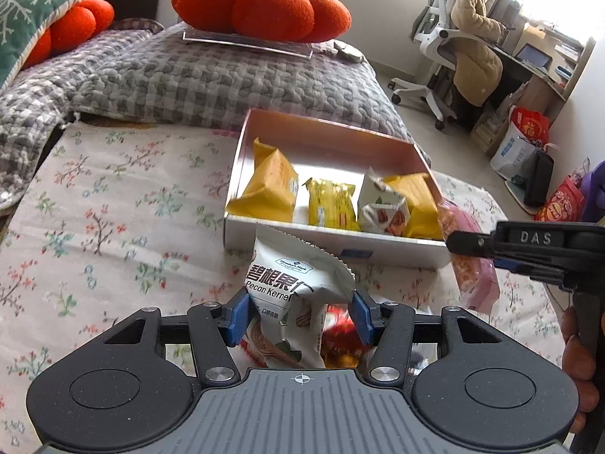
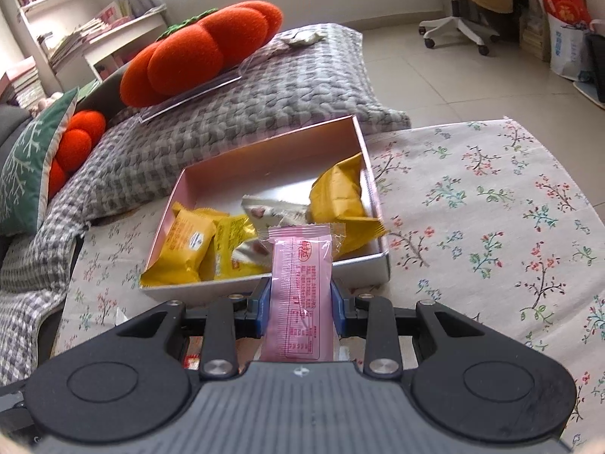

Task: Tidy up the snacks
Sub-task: 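Carry the pink pack and pecan pouch into the box and release both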

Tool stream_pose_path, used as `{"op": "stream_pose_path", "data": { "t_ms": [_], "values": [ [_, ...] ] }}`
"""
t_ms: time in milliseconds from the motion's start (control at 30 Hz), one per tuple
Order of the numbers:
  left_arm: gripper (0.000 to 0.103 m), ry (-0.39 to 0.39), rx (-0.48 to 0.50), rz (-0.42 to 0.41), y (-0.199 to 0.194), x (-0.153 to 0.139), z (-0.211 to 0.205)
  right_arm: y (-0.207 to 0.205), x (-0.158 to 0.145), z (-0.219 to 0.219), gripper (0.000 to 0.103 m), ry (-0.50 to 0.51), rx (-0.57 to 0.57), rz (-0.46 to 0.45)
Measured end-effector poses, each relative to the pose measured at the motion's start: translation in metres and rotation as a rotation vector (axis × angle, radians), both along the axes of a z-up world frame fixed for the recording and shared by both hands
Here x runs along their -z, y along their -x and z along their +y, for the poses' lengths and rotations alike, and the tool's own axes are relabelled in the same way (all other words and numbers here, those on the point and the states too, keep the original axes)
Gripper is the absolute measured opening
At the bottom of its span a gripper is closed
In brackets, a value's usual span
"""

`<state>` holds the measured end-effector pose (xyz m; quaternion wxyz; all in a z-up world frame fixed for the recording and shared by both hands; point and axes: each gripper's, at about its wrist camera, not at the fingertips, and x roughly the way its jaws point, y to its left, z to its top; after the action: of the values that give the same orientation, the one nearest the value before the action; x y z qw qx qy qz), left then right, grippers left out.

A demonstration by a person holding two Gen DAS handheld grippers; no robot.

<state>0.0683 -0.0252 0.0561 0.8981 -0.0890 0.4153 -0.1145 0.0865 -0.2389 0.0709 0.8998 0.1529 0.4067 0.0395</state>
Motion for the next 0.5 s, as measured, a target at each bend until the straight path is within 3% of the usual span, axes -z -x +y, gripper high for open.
{"op": "stream_pose_path", "data": {
  "t_ms": [500],
  "values": [
    [0.052,0.014,0.005,-0.057,-0.067,-0.012,-0.019,-0.031,0.009,-0.026,0.029,-0.058,0.072,-0.019]
  ]
}}
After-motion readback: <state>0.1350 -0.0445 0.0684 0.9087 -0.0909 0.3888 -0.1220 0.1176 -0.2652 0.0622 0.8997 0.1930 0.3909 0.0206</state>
